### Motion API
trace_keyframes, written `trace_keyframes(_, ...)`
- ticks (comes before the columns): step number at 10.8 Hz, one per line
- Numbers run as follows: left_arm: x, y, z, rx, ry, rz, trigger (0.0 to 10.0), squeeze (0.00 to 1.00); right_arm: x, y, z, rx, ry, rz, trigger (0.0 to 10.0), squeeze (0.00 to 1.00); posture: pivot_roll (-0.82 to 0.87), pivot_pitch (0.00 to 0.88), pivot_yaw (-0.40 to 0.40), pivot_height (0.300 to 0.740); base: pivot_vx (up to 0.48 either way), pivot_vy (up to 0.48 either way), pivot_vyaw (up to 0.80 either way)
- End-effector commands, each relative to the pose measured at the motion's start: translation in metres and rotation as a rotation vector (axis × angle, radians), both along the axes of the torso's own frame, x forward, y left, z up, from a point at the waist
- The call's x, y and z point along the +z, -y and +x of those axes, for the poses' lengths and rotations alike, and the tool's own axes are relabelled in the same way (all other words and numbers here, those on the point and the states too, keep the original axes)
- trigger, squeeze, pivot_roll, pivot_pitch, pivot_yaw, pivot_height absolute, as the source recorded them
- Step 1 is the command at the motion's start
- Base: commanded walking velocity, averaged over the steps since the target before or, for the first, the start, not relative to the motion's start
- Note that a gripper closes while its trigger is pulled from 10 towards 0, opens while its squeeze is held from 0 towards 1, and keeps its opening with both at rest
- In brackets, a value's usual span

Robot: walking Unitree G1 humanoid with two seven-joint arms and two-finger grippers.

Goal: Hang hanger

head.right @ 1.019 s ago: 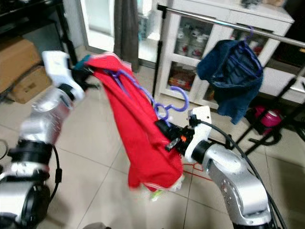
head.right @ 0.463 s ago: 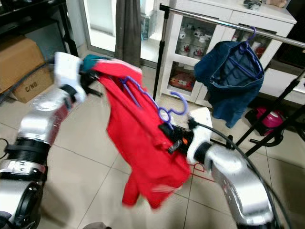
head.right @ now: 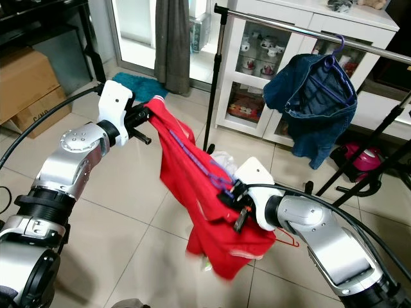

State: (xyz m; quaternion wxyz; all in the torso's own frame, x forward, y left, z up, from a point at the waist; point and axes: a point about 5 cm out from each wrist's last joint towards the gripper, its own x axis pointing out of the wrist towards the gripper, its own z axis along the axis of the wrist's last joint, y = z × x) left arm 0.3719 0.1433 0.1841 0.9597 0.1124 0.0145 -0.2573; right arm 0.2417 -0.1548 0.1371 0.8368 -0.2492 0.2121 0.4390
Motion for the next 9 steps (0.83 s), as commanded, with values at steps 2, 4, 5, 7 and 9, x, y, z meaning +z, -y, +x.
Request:
trace_keyframes(2, 0.021, -0.006, -0.002, -0.009, 0.101, 0.002, 0.0, 0.00, -0.014, 0.012, -0.015, 0.054, -0.134, -0.070, 0.0, 0.00, -0.01, 0.000, -0.103, 0.740, 0.000, 0.000, 0.00)
trace_keyframes(4, 0.011, -0.003, -0.008, -0.088, 0.063, 0.082, 0.0, 0.00, -0.019, 0.020, -0.021, 0.039, -0.194, -0.064, 0.0, 0.00, -0.01, 0.000, -0.103, 0.740, 0.000, 0.000, 0.00)
trace_keyframes(5, 0.005, -0.011, -0.005, -0.037, 0.049, 0.131, 0.0, 0.00, -0.014, 0.021, -0.021, 0.027, -0.203, -0.008, 0.0, 0.00, -0.01, 0.000, -0.103, 0.740, 0.000, 0.000, 0.00)
trace_keyframes(7, 0.000, -0.050, 0.006, 0.189, 0.034, 0.106, 0.0, 0.00, 0.002, 0.028, -0.030, 0.082, -0.205, 0.127, 0.0, 0.00, -0.02, 0.000, -0.097, 0.740, 0.000, 0.000, 0.00)
trace_keyframes(9, 0.007, -0.089, 0.011, 0.360, 0.024, -0.016, 0.0, 0.00, 0.007, 0.030, -0.044, 0.156, -0.251, 0.191, 0.0, 0.00, -0.02, 0.000, -0.091, 0.740, 0.000, 0.000, 0.00)
